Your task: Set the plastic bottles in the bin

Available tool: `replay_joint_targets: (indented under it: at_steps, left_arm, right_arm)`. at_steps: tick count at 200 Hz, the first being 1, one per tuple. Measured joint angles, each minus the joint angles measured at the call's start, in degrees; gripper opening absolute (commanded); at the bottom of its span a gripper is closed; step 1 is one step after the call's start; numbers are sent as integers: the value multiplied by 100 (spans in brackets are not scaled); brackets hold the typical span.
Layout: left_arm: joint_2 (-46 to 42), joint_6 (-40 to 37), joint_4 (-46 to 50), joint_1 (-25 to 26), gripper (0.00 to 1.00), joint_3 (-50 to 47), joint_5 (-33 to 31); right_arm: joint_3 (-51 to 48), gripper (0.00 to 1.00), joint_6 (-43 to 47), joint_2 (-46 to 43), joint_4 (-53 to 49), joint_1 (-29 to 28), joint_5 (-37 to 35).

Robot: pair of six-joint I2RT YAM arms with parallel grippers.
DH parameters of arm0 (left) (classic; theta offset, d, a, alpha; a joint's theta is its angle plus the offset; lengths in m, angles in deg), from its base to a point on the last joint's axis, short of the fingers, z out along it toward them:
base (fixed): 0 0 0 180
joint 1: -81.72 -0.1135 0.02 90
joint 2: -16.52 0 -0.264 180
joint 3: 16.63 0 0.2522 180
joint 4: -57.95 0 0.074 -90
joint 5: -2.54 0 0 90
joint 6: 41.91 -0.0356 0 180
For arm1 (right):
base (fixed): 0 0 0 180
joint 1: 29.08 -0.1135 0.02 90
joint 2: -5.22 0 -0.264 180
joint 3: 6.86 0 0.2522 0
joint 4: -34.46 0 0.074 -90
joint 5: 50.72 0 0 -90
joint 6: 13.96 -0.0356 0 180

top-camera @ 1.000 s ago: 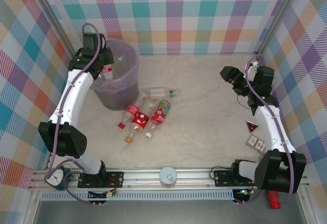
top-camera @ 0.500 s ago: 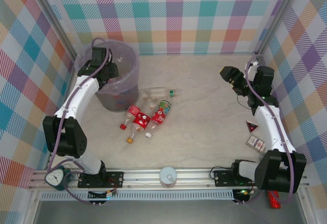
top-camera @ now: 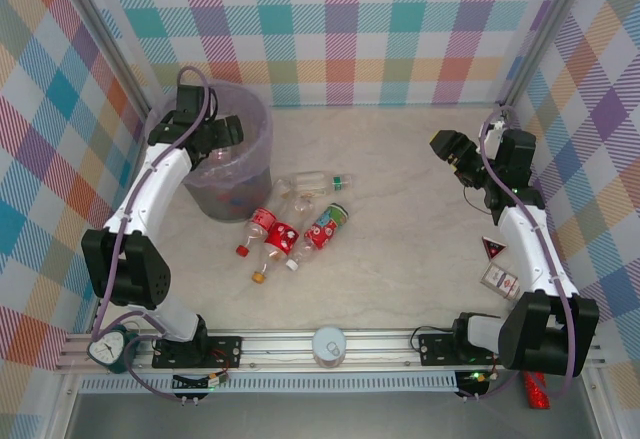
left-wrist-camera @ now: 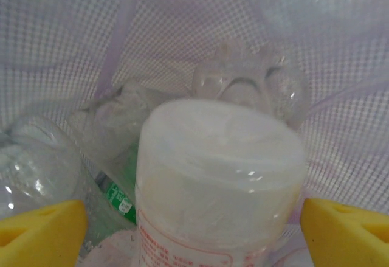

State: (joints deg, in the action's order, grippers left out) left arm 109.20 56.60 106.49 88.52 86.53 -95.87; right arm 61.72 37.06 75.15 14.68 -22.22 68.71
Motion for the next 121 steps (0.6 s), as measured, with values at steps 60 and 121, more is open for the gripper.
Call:
replay_joint_targets:
  at_steps: [60, 121]
  left_arm:
    - [-39, -278, 374, 13, 93, 776, -26]
    - [-717, -612, 1204, 570, 94, 1539, -964]
  right_arm:
    - [2, 92, 2, 138, -2, 0, 48]
    - [2, 97, 42, 376, -46, 0, 177]
